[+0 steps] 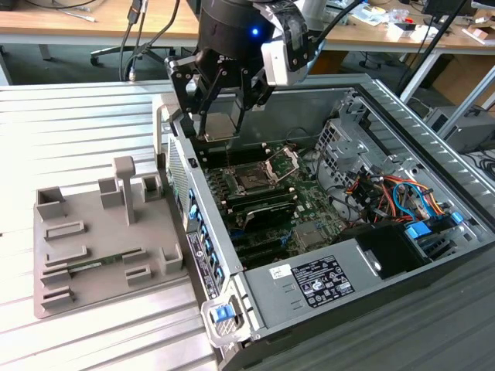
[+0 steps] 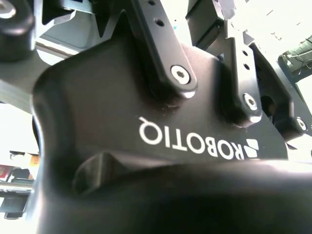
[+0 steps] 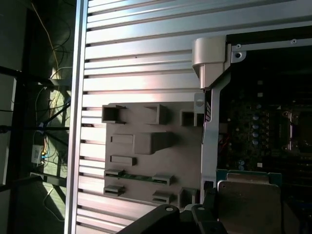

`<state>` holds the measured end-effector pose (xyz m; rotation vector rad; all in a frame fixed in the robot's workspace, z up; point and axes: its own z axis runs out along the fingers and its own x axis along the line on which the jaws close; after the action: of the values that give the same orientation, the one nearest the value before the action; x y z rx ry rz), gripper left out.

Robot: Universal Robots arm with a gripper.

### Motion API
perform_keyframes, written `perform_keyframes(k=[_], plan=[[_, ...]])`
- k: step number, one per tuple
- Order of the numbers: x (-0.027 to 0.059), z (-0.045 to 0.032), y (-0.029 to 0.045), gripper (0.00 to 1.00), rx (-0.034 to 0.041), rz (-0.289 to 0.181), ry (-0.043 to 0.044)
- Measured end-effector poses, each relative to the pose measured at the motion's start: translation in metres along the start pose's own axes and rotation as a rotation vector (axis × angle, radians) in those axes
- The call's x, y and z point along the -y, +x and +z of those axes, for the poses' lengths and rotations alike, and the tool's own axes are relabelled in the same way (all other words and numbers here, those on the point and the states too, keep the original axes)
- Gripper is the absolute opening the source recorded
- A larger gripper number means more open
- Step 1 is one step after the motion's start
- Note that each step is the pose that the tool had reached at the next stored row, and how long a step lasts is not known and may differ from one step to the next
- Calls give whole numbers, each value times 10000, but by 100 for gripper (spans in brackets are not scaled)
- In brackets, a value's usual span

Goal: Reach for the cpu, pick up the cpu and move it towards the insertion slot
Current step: 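Pick up the cpu and move it towards the insertion slot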

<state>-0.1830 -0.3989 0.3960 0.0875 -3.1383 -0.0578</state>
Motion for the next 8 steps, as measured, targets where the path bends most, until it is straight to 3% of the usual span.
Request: perform_keyframes(k=[8], plan=[[4,0,-64,55,1,-1,-1]])
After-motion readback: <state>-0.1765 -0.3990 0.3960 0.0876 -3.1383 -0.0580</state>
